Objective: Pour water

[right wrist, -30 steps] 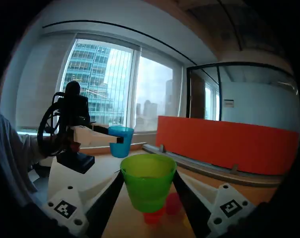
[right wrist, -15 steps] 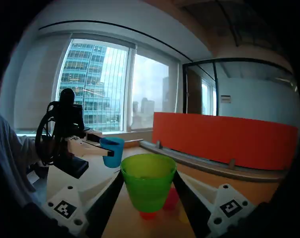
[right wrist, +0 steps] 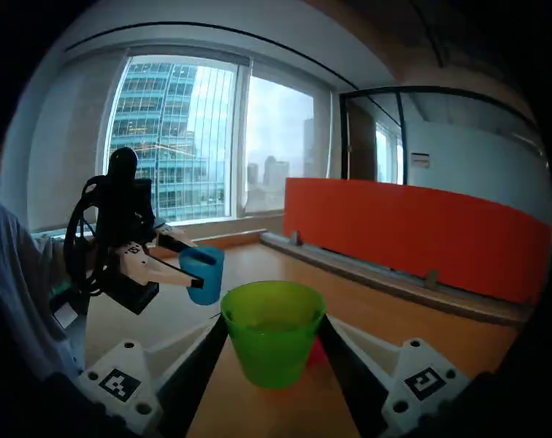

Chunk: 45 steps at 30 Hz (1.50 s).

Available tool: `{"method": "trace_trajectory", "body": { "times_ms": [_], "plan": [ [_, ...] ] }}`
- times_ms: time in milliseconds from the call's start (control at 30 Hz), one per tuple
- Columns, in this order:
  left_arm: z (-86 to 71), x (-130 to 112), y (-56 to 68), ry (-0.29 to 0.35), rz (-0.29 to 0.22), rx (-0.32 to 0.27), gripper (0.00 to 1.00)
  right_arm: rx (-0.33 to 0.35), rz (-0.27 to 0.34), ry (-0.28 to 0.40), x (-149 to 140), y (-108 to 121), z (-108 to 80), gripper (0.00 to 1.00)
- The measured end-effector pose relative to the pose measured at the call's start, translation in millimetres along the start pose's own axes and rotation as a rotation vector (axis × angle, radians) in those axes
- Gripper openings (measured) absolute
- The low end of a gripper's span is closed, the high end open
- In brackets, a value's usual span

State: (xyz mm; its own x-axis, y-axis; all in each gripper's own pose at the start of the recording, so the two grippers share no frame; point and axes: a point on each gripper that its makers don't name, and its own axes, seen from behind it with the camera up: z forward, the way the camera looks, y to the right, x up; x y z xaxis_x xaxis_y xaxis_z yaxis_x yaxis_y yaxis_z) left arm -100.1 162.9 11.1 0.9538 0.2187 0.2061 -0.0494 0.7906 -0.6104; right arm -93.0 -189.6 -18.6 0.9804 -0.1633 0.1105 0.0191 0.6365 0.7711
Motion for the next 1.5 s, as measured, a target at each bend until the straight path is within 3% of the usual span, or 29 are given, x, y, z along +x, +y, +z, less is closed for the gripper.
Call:
{"method": "trace_trajectory", "body": {
  "times_ms": [467,767,1233,1500],
  "plan": [
    [9.5,-55.8,11.9,-0.16,0.051,-0.04,0.87,0.019,-0.018,-0.173,-53.6,6.6,7.9,0.9],
    [14.8,-90.1,12.0,-0.257,0.068,-0.061,0.87,0.02,-0.024,-0.261,-79.2,10.3,10.5,0.9],
    [23.2,-127.9,10.5,-0.363,0.105,-0.087,0.87,0.023,-0.021,-0.352,-112.4,12.1,16.3,0.9],
    [28.7,-139.7,12.0,-0.39,0.103,-0.099,0.88,0.019,-0.014,-0.372,-123.6,14.4,19.1,0.89]
  ]
}}
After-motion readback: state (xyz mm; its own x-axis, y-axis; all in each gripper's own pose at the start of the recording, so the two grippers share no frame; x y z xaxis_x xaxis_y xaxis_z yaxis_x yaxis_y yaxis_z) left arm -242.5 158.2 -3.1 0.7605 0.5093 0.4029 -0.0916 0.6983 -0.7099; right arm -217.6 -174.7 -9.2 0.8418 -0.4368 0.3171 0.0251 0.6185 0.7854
